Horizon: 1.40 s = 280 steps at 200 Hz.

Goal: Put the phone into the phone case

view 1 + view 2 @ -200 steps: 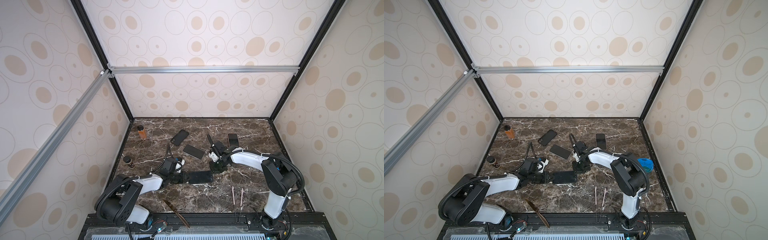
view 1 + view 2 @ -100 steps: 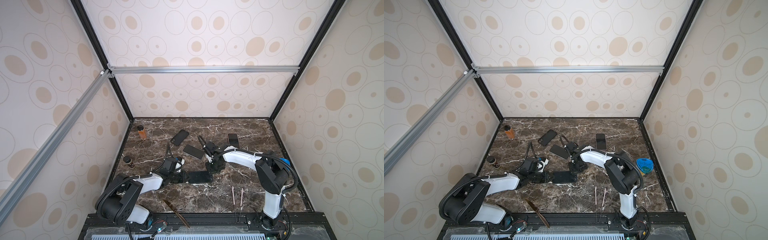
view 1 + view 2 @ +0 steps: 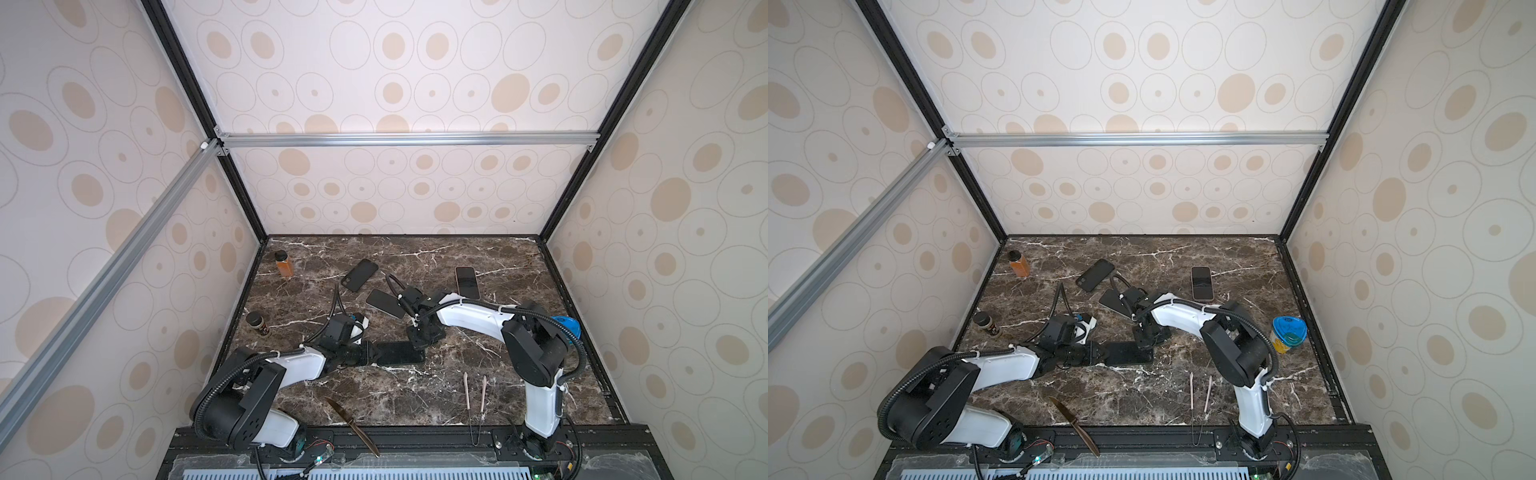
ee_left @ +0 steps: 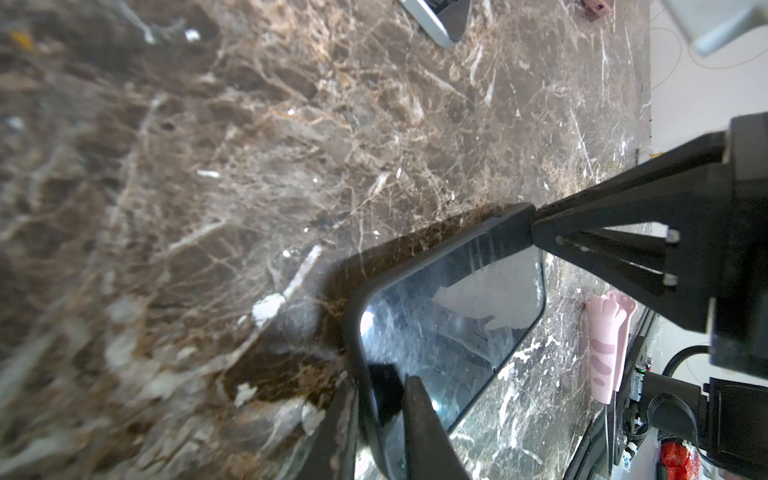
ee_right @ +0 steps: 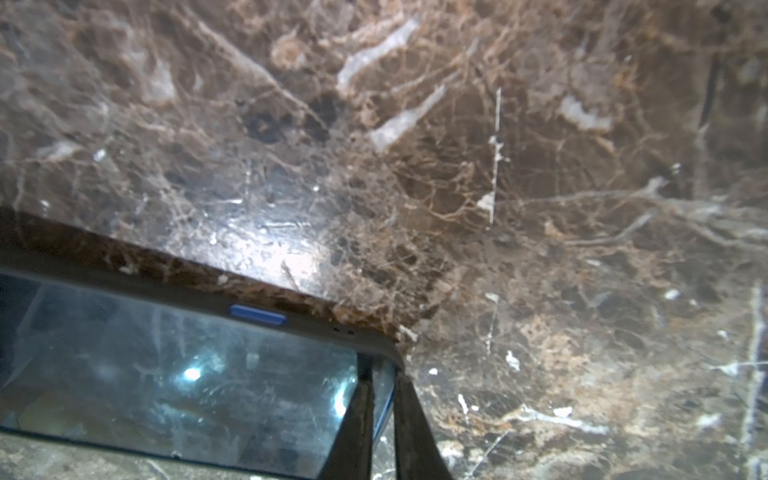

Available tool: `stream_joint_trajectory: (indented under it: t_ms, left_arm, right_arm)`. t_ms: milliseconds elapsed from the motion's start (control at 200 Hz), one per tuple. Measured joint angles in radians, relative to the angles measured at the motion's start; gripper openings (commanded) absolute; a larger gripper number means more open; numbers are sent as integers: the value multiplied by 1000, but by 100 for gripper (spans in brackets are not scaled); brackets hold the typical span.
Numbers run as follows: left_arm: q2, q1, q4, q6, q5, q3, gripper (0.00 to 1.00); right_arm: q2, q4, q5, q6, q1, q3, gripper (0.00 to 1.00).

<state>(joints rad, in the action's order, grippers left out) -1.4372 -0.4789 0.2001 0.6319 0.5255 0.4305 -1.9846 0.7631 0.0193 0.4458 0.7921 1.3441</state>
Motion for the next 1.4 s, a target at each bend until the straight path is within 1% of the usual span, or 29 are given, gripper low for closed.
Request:
stream_joint_trajectory:
  t_ms: [160,205,420,500,575,665,700,720,760,875,970,1080,1125,1250,1400]
  left_arm:
    - [18,-5,-8,0,-65,0,22]
    - [27,-5,-16,0,-85,0,23]
    - [109,-5,-61,4,-175,0,27]
    - [143,-5,-83,4,-206,0,31]
    - [176,-5,-110,6,-238,1,37]
    - [222,-5,-147,7,-279,3,47]
    - [240,-5,-165,7,-295,6,52]
    - [248,-5,-172,9,-304,8,55]
    - [266,-5,-189,7,-321,14,58]
    - [309,-5,-226,9,-366,24,70]
    - [340,-5,-257,9,-401,25,78]
    - [386,-5,-295,12,-447,25,96]
    - [414,-5,-306,14,-464,24,100]
    - [488,-4,-330,20,-505,24,100]
    - [553,-3,-364,27,-537,20,100]
  right_arm:
    - [25,-37,7,-32,3,-30,26]
    - [32,-50,8,-51,3,-40,31]
    - [73,-92,-1,-132,3,-61,46]
    - [81,-93,-11,-189,4,-68,55]
    - [90,-91,-27,-259,6,-77,67]
    - [106,-90,-54,-354,7,-83,82]
    - [118,-92,-68,-395,7,-84,86]
    - [125,-94,-76,-409,7,-84,91]
    - [141,-98,-92,-449,8,-85,95]
    - [180,-121,-124,-568,9,-85,96]
    - [182,-129,-141,-654,9,-82,96]
    - [162,-119,-168,-748,10,-66,96]
    - [155,-122,-182,-787,10,-65,96]
    - [148,-128,-212,-882,13,-65,96]
    - [148,-152,-235,-967,18,-65,96]
